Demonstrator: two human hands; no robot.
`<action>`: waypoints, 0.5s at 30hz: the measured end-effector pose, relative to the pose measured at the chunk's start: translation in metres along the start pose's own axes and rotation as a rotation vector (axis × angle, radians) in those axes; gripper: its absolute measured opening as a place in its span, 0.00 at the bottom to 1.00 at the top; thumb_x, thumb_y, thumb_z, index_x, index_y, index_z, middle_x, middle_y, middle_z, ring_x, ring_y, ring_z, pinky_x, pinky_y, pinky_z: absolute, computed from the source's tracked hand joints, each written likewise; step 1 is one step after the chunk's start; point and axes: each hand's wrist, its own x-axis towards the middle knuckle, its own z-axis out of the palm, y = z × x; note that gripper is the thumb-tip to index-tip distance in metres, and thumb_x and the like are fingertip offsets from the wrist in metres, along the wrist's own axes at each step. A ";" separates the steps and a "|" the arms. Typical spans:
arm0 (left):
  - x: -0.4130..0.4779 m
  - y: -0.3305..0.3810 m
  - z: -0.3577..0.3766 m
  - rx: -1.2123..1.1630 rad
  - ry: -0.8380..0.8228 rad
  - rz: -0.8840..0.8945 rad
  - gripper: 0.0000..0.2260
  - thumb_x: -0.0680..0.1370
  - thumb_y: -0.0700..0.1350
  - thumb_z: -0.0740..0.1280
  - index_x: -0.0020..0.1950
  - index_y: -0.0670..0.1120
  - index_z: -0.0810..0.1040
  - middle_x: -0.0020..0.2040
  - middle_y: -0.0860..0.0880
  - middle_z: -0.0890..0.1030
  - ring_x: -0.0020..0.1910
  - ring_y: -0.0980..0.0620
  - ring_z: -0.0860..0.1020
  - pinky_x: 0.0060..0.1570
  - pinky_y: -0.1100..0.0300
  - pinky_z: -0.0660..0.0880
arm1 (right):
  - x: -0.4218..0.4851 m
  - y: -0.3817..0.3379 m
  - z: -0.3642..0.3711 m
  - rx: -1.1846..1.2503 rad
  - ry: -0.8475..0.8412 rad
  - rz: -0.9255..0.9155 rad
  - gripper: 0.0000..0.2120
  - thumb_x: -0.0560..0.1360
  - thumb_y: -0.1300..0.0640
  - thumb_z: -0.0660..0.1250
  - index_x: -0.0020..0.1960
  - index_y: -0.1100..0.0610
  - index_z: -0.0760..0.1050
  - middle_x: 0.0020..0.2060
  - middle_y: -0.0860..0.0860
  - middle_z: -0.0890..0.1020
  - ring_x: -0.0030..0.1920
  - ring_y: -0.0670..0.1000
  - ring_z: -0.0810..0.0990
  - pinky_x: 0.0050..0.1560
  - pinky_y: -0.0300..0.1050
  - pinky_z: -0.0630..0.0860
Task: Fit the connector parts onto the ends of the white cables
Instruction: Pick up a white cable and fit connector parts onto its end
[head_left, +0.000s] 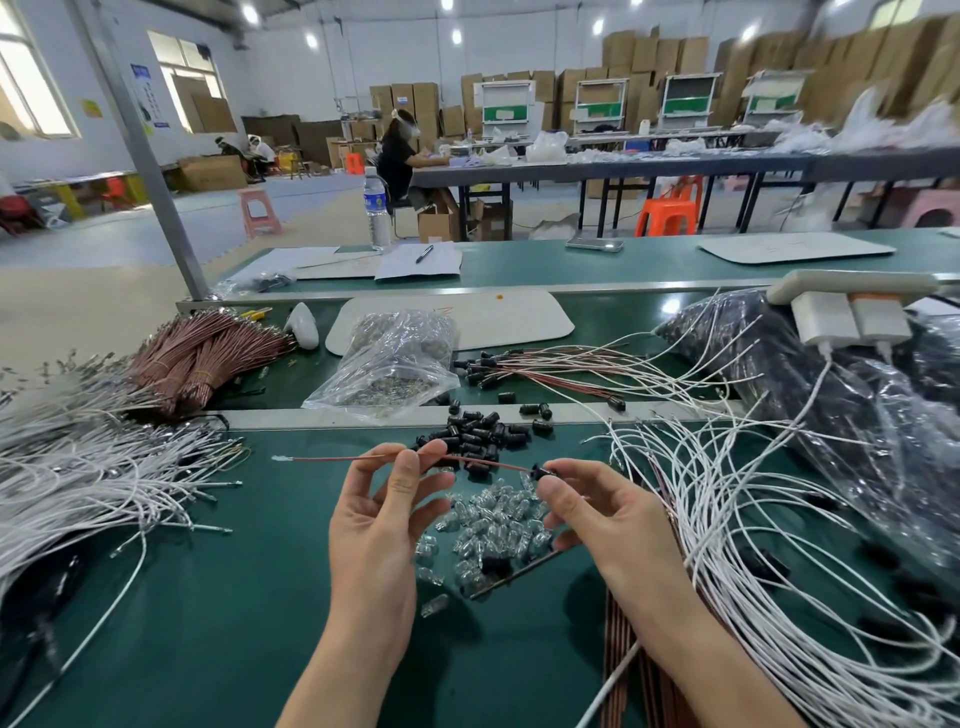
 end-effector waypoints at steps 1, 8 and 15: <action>0.000 0.000 0.000 -0.007 0.000 -0.003 0.04 0.76 0.45 0.69 0.50 0.49 0.77 0.53 0.44 0.86 0.42 0.52 0.85 0.39 0.62 0.81 | 0.000 0.000 0.000 0.004 -0.004 0.007 0.09 0.71 0.47 0.75 0.50 0.46 0.84 0.42 0.52 0.86 0.40 0.50 0.84 0.40 0.40 0.81; -0.001 0.000 0.001 -0.061 -0.001 -0.035 0.04 0.76 0.44 0.68 0.50 0.49 0.77 0.52 0.44 0.86 0.41 0.52 0.85 0.38 0.62 0.81 | -0.001 -0.002 0.002 0.014 -0.035 0.027 0.12 0.69 0.46 0.76 0.51 0.46 0.83 0.44 0.51 0.86 0.40 0.50 0.84 0.40 0.42 0.81; 0.000 0.001 0.000 -0.109 0.011 -0.064 0.04 0.75 0.44 0.68 0.50 0.49 0.77 0.52 0.44 0.86 0.40 0.52 0.85 0.38 0.62 0.81 | -0.002 -0.003 0.002 0.148 -0.025 0.072 0.13 0.69 0.48 0.78 0.51 0.50 0.84 0.42 0.54 0.85 0.39 0.52 0.84 0.39 0.44 0.81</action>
